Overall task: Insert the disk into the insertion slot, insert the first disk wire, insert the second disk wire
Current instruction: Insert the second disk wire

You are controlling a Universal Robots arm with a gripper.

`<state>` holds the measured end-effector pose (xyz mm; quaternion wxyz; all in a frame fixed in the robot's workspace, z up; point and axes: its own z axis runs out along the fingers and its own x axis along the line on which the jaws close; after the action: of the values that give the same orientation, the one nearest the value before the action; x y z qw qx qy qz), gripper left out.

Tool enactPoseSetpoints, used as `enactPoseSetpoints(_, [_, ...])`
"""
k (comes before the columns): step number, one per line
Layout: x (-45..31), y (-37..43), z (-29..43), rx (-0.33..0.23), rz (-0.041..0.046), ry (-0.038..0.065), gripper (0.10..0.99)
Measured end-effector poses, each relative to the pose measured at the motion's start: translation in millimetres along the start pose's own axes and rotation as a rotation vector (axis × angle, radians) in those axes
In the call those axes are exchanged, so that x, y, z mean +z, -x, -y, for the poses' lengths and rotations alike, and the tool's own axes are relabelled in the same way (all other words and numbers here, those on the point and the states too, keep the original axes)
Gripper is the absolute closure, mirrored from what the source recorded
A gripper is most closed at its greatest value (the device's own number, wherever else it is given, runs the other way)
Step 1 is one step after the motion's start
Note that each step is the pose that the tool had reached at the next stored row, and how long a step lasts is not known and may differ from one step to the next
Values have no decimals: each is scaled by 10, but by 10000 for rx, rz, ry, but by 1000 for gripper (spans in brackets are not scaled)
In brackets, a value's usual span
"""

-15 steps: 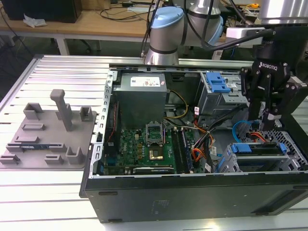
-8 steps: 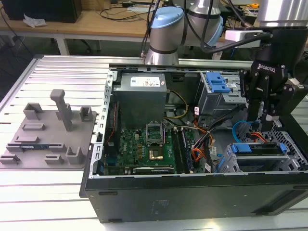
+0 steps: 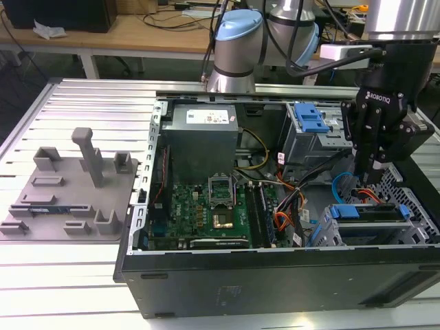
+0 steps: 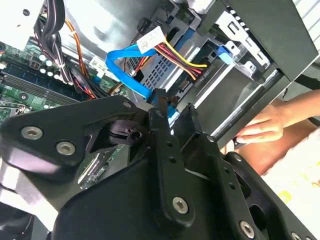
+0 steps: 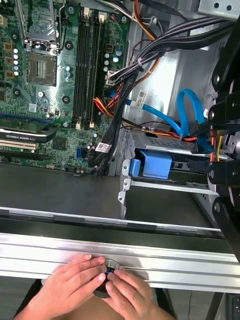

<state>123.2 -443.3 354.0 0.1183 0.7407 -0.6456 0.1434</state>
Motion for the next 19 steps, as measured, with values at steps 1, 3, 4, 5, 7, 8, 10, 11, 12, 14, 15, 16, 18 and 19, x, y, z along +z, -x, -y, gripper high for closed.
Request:
enactPoseSetpoints(1, [3,5,1,0,1,0,757])
enactPoseSetpoints(3, [9,13,1,1,0,0,776])
enactPoseSetpoints(4, [11,16,1,1,-1,0,776])
enactPoseSetpoints(5, [13,18,1,1,-2,0,839])
enactPoseSetpoints(7, [17,21,1,1,-4,1,925])
enactPoseSetpoints(8, [20,22,1,1,-3,0,925])
enactPoseSetpoints(10, [21,22,1,1,-2,1,925])
enactPoseSetpoints(11, [21,22,1,0,-2,0,925])
enactPoseSetpoints(12, [21,22,1,1,-3,0,925])
enactPoseSetpoints(14, [33,-6,-4,10,116,-13,925])
enactPoseSetpoints(15, [35,-22,-6,18,255,-32,925])
enactPoseSetpoints(16, [31,-34,-7,27,413,-52,925])
enactPoseSetpoints(18, [24,-54,-9,43,682,-86,925])
enactPoseSetpoints(19, [17,-73,-11,59,958,-121,925])
